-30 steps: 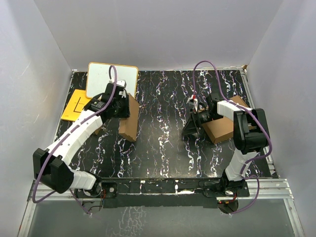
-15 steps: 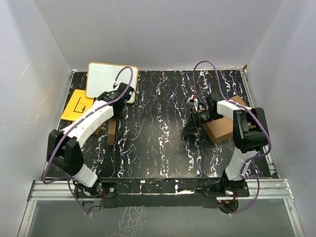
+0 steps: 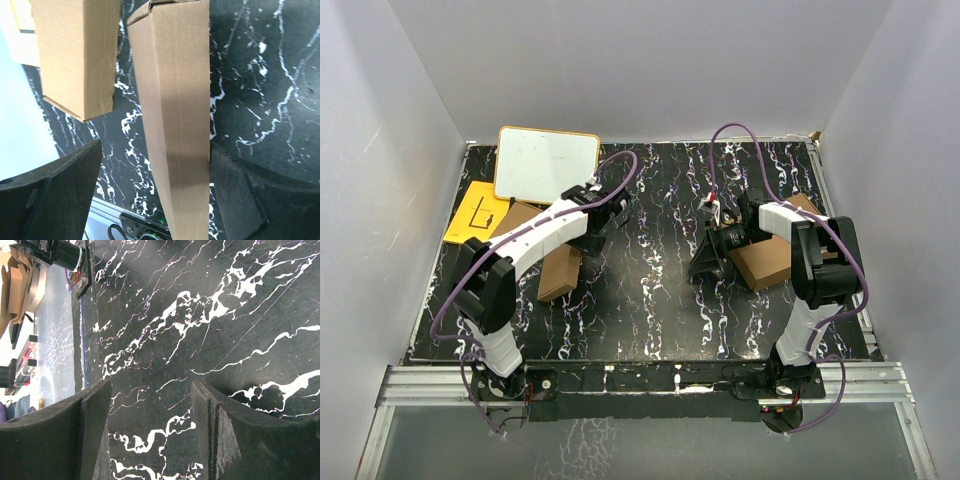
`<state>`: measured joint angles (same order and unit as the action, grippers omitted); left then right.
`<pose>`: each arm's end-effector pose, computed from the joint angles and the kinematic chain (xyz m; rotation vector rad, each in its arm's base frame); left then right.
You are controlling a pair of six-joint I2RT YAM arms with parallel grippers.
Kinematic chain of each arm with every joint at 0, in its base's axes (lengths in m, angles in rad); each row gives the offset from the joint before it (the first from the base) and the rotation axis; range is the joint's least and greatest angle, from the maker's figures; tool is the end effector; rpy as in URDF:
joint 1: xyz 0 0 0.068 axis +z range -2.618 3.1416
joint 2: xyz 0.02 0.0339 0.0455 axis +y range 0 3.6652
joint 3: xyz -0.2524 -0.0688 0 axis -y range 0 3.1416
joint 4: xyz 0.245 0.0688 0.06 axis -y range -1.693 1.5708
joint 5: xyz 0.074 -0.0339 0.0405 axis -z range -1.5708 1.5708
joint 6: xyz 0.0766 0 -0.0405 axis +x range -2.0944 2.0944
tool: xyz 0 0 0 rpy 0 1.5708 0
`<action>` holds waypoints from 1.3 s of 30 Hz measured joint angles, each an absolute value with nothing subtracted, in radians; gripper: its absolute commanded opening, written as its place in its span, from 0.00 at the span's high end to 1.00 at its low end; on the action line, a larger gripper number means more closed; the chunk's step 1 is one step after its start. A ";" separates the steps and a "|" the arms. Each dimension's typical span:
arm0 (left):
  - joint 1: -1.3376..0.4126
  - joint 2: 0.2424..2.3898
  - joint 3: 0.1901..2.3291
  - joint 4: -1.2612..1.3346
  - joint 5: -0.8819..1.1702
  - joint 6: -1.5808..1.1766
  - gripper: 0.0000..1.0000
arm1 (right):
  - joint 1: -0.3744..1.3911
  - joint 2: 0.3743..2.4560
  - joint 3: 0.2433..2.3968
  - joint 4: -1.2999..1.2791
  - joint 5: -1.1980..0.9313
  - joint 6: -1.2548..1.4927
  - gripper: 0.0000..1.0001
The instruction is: Fold the paper box
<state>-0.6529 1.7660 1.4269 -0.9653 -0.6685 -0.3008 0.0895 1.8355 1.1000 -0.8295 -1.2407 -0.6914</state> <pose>0.3110 -0.1781 0.2068 0.3279 2.5167 0.6263 0.3008 0.0998 0.1384 -0.8821 2.1307 1.5715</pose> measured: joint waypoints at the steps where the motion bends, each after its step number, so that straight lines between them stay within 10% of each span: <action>1: -0.653 1.765 1.429 -0.962 -0.654 -0.301 0.13 | 0.089 1.835 1.102 -0.834 -1.240 -0.695 0.30; 27: -0.409 1.375 0.962 -0.281 0.199 -0.456 0.05 | 0.089 1.605 1.124 -0.826 -0.967 -0.689 0.25; 32: -0.301 1.281 0.997 -0.207 0.258 -0.469 0.03 | 0.079 1.536 1.314 -0.834 -0.797 -0.659 0.01; 39: -0.224 1.240 1.292 -0.186 0.286 -0.471 0.03 | -0.036 1.470 1.627 -0.769 -0.706 -0.500 0.02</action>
<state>-0.2241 1.2396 1.2919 -0.1856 0.2859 -0.4706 -0.0364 1.4704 1.6268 -0.7689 -0.7063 -0.4995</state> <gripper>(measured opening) 0.971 0.983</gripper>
